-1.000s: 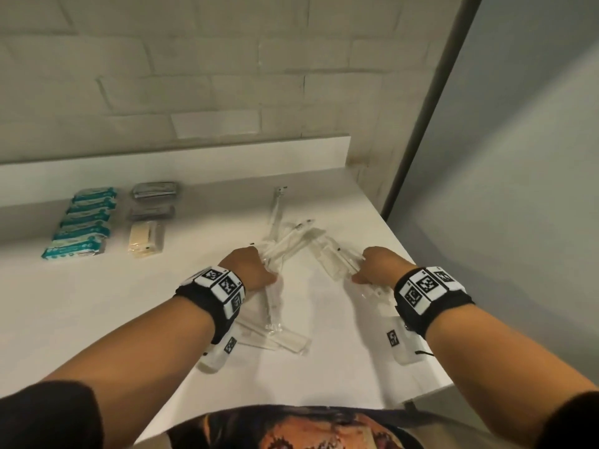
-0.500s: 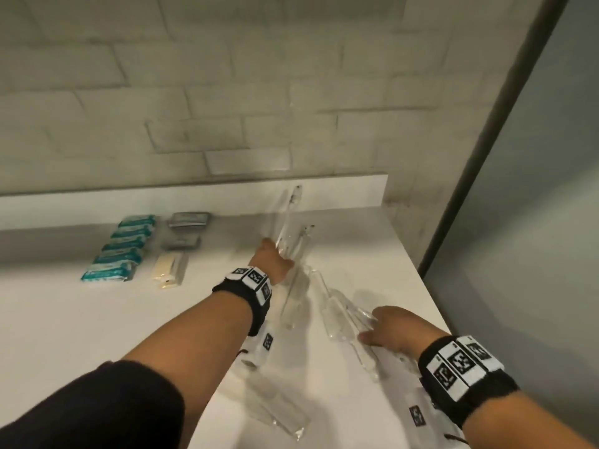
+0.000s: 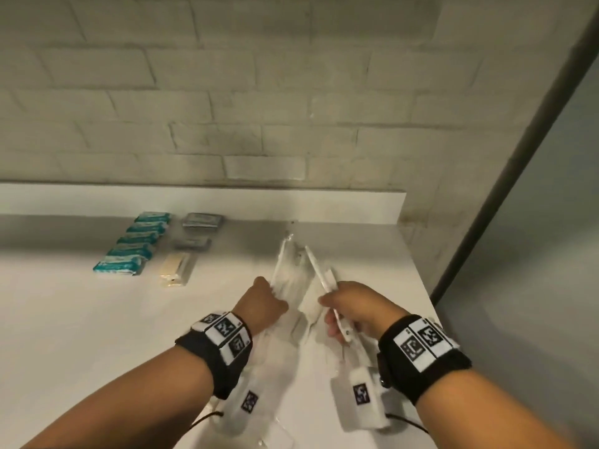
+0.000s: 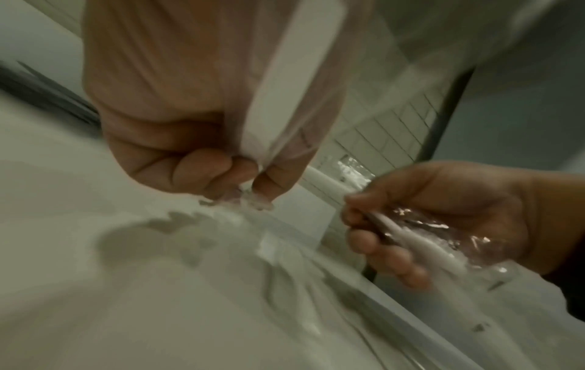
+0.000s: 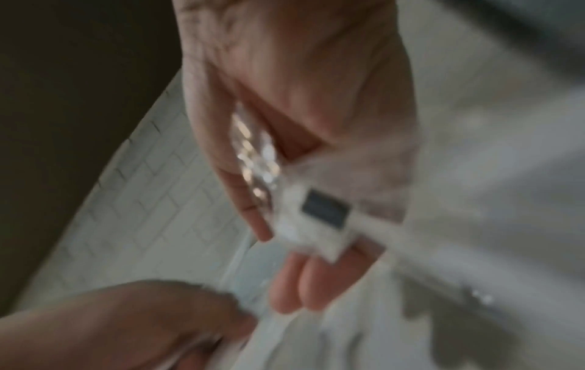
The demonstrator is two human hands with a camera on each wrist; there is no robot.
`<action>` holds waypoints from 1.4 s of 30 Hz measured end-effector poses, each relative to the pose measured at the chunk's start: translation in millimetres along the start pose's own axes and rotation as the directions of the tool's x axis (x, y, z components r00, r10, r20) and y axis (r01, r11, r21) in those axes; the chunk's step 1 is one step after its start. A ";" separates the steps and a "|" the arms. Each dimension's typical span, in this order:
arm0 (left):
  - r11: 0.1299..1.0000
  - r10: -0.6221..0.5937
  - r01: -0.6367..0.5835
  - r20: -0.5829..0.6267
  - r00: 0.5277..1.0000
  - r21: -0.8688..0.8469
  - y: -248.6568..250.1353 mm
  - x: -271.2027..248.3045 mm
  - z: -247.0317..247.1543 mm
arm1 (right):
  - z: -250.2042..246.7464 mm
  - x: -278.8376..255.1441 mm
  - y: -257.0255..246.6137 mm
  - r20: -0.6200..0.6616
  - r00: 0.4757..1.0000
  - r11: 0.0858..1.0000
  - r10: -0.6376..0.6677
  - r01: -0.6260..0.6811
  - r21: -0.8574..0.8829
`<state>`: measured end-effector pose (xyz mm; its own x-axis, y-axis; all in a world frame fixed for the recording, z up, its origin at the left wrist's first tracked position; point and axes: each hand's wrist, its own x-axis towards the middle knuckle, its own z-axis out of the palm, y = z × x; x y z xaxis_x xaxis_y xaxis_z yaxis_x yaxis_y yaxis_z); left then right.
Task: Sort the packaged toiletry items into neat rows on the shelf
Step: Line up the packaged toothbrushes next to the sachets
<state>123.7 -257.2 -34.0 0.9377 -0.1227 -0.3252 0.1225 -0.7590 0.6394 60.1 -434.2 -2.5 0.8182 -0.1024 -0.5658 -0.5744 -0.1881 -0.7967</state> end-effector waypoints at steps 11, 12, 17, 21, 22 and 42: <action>0.970 -0.060 0.061 0.015 0.998 -0.234 -7.7 86.2 -67.9 | 45.9 119.1 -75.0 -0.250 0.965 0.978 -0.081 0.029 -0.207; 0.975 -0.081 0.085 0.032 0.996 -0.204 -11.5 93.3 -71.2 | 40.9 121.9 -77.9 -0.316 0.946 0.962 -0.080 -0.010 -0.272; 0.997 0.028 -0.029 0.014 0.999 0.068 -48.6 119.8 -82.0 | 45.3 113.4 -84.4 -0.375 0.861 0.798 -0.344 0.058 -0.600; 0.912 0.164 -0.208 0.149 0.975 0.354 -53.2 125.8 -80.6 | 97.1 91.6 -86.1 -0.038 0.918 0.645 -0.395 0.248 -0.723; 0.876 0.170 -0.229 0.172 0.970 0.424 -50.2 123.7 -81.0 | 108.7 87.1 -83.7 0.027 0.939 0.600 -0.343 0.241 -0.763; 0.888 0.105 -0.068 -0.058 0.993 0.454 -64.1 70.7 -83.3 | 129.8 71.0 -47.9 -0.125 0.963 0.550 -0.240 0.029 -0.834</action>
<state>209.3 -164.0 -40.0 0.9627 -0.1644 -0.2148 -0.1023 -0.9564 0.2736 142.5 -305.6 -32.2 0.9286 -0.1753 -0.3270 -0.2717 -0.9216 -0.2774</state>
